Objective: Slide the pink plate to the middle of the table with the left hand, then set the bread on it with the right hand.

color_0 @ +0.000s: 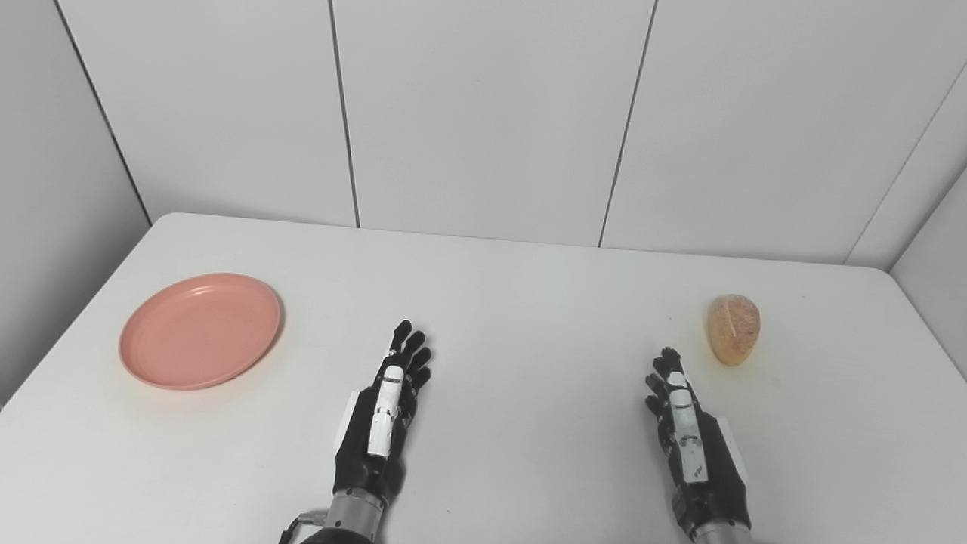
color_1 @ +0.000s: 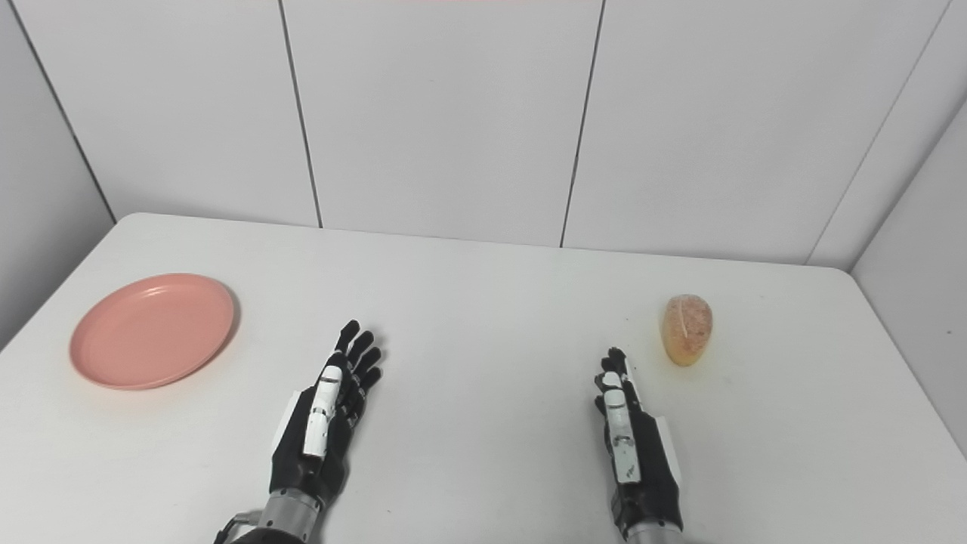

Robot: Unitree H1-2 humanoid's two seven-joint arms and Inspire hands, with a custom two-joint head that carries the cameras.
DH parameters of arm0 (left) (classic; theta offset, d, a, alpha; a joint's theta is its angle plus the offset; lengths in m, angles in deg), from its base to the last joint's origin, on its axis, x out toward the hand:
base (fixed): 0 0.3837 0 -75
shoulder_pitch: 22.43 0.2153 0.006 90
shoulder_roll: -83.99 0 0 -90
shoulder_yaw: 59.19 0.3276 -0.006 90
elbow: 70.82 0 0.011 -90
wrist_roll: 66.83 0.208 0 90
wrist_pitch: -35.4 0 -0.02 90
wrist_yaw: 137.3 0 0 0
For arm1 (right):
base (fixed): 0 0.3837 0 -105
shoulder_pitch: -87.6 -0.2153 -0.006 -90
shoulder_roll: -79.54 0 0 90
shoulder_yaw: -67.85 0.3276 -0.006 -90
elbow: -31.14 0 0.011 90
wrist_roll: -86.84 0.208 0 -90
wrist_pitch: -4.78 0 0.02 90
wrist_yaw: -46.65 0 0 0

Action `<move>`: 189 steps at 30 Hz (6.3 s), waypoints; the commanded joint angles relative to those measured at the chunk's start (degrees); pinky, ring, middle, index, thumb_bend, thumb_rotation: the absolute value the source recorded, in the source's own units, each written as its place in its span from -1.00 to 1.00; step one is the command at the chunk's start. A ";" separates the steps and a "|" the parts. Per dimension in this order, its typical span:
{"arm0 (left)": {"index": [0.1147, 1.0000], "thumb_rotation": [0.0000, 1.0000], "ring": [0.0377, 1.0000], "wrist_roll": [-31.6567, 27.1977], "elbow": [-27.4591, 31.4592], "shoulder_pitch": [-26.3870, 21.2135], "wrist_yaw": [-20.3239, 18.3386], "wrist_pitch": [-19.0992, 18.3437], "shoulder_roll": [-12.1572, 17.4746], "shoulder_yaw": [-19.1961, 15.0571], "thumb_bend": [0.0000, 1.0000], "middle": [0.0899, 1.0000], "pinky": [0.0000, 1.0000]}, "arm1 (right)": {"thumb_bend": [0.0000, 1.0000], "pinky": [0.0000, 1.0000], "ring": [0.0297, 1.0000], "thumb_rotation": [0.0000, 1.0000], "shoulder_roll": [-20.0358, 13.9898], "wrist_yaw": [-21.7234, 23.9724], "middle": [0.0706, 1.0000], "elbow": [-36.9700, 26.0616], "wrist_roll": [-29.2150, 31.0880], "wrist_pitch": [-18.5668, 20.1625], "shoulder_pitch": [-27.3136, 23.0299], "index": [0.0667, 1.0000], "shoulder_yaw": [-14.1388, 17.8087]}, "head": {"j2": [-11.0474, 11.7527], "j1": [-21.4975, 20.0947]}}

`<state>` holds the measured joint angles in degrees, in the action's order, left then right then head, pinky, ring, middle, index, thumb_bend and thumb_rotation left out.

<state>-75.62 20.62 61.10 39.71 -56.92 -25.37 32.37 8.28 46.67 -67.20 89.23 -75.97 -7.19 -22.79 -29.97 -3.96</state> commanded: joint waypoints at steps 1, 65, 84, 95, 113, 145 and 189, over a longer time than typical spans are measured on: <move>0.92 1.00 0.93 -0.14 0.36 0.01 -0.14 -0.95 -0.19 0.09 -0.20 0.95 0.95 | -0.36 0.97 0.94 1.00 0.19 -0.18 0.96 -1.43 -0.16 -2.60 -1.45 0.96 -0.10 | 0.00 0.00; 0.89 1.00 0.91 6.17 -14.21 -2.84 5.69 8.68 -7.57 4.50 -0.27 0.92 0.96 | -0.42 1.00 1.00 1.00 -5.70 4.31 1.00 4.27 7.50 -7.30 -0.68 1.00 4.41 | 11.99 25.17; 0.90 1.00 0.91 5.99 -11.02 -3.14 5.72 6.01 -6.66 4.50 -0.24 0.92 0.98 | -0.39 1.00 1.00 1.00 -5.37 4.11 1.00 4.75 7.81 -7.05 -1.38 1.00 4.08 | 11.93 25.94; 0.87 1.00 0.91 6.19 -6.00 -4.01 4.97 4.26 -5.23 3.70 -0.24 0.91 0.98 | -0.36 1.00 1.00 1.00 -5.19 4.35 1.00 6.04 7.99 -7.92 -2.00 1.00 3.97 | 12.85 26.93; 0.85 1.00 0.85 5.70 6.31 -6.80 4.01 -4.24 -1.87 1.96 -0.17 0.88 0.96 | -0.38 1.00 1.00 1.00 -5.72 4.82 1.00 7.28 9.18 -7.38 -2.67 1.00 4.33 | 13.03 28.20; 0.76 1.00 0.81 3.67 9.66 -15.73 5.80 -6.13 7.24 -10.19 -0.22 0.81 0.84 | -0.30 1.00 1.00 1.00 -6.52 5.25 1.00 7.11 8.82 -7.36 -2.57 1.00 4.25 | 11.94 29.58; 0.78 1.00 0.83 -3.33 -2.75 -23.98 7.83 -6.66 24.16 -24.71 -0.23 0.81 0.85 | -0.23 1.00 1.00 1.00 -7.45 7.14 1.00 7.89 10.14 -7.86 -2.57 1.00 4.40 | 12.27 31.36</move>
<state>-78.20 16.63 40.27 47.30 -65.15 -3.43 8.13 1.35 53.63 -59.24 99.34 -83.02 -9.57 -18.71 -17.67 27.42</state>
